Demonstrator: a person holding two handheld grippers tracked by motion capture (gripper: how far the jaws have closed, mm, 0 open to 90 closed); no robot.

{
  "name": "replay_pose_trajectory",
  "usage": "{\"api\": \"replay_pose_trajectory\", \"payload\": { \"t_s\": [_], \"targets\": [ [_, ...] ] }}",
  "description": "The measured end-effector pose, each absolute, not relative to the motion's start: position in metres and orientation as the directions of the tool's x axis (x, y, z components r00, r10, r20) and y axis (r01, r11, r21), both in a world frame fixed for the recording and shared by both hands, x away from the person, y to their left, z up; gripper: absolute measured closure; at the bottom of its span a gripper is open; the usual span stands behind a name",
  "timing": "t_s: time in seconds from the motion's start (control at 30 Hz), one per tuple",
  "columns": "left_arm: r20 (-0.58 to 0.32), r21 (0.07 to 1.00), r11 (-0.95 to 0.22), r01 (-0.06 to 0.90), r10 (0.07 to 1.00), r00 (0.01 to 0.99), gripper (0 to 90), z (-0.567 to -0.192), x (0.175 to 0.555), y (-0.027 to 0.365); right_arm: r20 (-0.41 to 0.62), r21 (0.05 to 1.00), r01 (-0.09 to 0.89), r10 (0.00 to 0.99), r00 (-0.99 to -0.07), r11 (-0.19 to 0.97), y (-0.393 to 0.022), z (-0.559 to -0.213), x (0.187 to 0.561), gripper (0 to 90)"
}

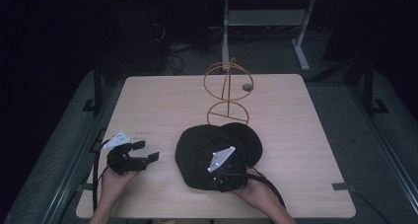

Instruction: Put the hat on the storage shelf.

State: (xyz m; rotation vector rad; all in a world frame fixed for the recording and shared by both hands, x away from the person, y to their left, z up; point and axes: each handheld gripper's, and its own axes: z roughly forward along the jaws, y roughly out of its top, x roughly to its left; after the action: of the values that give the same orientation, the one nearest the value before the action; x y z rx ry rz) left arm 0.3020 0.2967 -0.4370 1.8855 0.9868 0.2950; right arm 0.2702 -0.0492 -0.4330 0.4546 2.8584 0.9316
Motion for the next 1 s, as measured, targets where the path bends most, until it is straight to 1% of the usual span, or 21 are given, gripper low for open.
{"api": "replay_pose_trajectory", "payload": {
  "t_s": [0.03, 0.07, 0.13, 0.27, 0.4, 0.7, 0.77, 1.0],
  "targets": [
    [-0.198, 0.833, -0.220, 0.508, 0.738, 0.645, 16.8, -0.437, 0.302, 0.297, -0.002, 0.589, 0.250, 0.311, -0.950, 0.768, -0.049, -0.433, 0.270, 70.4],
    [-0.202, 0.833, -0.217, 0.509, 0.737, 0.645, 16.8, -0.438, 0.303, 0.297, 0.000, 0.590, 0.250, 0.310, -0.951, 0.768, -0.049, -0.433, 0.270, 74.5],
    [-0.203, 0.831, -0.221, 0.511, 0.736, 0.647, 16.7, -0.438, 0.304, 0.297, -0.001, 0.591, 0.236, 0.293, -0.956, 0.772, -0.049, -0.433, 0.269, 77.9],
    [-0.203, 0.834, -0.217, 0.508, 0.735, 0.647, 16.8, -0.438, 0.304, 0.298, 0.003, 0.601, 0.223, 0.276, -0.961, 0.768, -0.049, -0.431, 0.270, 79.6],
    [-0.203, 0.836, -0.217, 0.503, 0.730, 0.652, 16.7, -0.437, 0.303, 0.296, -0.004, 0.628, 0.206, 0.267, -0.964, 0.751, -0.052, -0.421, 0.270, 79.7],
    [-0.196, 0.846, -0.225, 0.484, 0.713, 0.673, 16.6, -0.435, 0.300, 0.290, -0.032, 0.695, 0.188, 0.291, -0.956, 0.694, -0.064, -0.385, 0.271, 77.6],
    [-0.197, 0.847, -0.228, 0.481, 0.705, 0.681, 16.6, -0.434, 0.299, 0.287, -0.030, 0.710, 0.189, 0.298, -0.954, 0.679, -0.067, -0.375, 0.272, 77.5],
    [-0.188, 0.861, -0.244, 0.446, 0.662, 0.726, 16.6, -0.430, 0.294, 0.276, -0.014, 0.748, 0.191, 0.302, -0.953, 0.636, -0.073, -0.361, 0.276, 77.5]
  ]
}}
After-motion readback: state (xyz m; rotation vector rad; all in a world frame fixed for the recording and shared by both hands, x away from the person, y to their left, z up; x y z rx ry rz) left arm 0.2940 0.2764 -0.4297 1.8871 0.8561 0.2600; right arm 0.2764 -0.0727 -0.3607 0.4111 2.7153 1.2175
